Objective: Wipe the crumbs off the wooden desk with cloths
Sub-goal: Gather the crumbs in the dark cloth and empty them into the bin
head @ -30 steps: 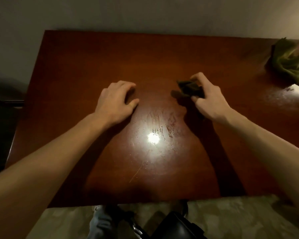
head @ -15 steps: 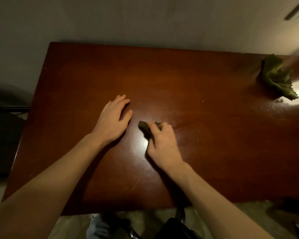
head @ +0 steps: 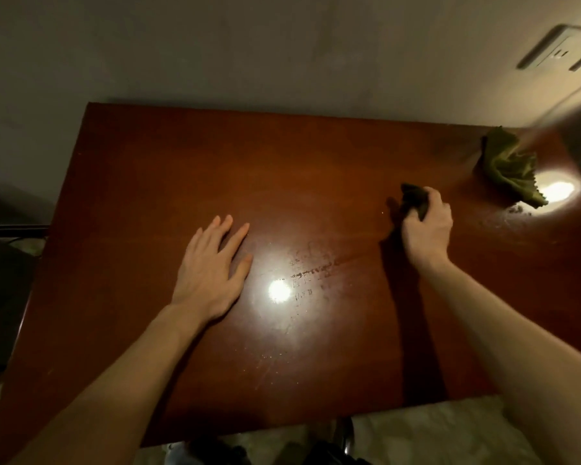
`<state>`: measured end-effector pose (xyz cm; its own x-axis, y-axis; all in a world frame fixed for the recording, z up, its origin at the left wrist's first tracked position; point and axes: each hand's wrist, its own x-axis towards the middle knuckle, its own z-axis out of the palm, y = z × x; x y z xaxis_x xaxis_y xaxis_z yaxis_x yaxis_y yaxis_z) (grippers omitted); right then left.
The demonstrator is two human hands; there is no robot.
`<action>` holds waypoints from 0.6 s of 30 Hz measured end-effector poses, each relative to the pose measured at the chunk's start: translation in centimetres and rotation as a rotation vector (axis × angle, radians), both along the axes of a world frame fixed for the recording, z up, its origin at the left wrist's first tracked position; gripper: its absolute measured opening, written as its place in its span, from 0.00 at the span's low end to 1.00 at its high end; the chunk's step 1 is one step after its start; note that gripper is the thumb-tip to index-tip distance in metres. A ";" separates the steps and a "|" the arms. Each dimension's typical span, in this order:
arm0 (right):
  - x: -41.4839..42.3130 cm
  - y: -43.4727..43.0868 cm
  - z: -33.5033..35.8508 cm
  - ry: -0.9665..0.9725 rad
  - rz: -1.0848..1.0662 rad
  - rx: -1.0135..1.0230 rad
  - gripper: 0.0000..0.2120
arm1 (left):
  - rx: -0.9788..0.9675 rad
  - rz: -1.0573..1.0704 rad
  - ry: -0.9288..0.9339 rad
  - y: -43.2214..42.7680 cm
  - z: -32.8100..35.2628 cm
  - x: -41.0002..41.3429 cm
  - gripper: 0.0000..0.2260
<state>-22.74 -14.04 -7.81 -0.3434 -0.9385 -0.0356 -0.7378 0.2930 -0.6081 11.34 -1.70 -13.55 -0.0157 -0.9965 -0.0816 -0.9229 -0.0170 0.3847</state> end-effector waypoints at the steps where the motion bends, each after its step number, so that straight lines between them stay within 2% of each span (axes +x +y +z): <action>1: -1.0 -0.6 -0.5 0.014 0.040 0.046 0.21 | -0.015 0.029 -0.014 0.0 -0.3 -0.5 0.29; 4: -1.1 -0.8 -1.7 0.099 0.220 0.127 0.21 | -0.046 0.081 0.001 -0.1 -0.4 -1.4 0.30; 9: 2.7 0.2 -2.2 0.211 0.416 0.100 0.20 | -0.059 0.079 0.047 -0.1 -0.4 -1.3 0.29; 11: 4.2 1.0 -2.1 0.244 0.472 0.106 0.20 | -0.063 0.145 0.173 -0.3 -0.1 -1.3 0.27; 15: 9.3 3.9 -2.0 0.266 0.606 0.143 0.20 | -0.052 0.326 0.559 -0.6 1.8 0.3 0.19; 16: 10.9 4.9 -2.0 0.263 0.636 0.154 0.20 | -0.075 0.341 0.583 -0.5 2.1 1.1 0.18; 18: 14.5 6.7 -2.2 0.254 0.684 0.172 0.18 | -0.138 0.350 0.512 0.3 2.2 3.0 0.15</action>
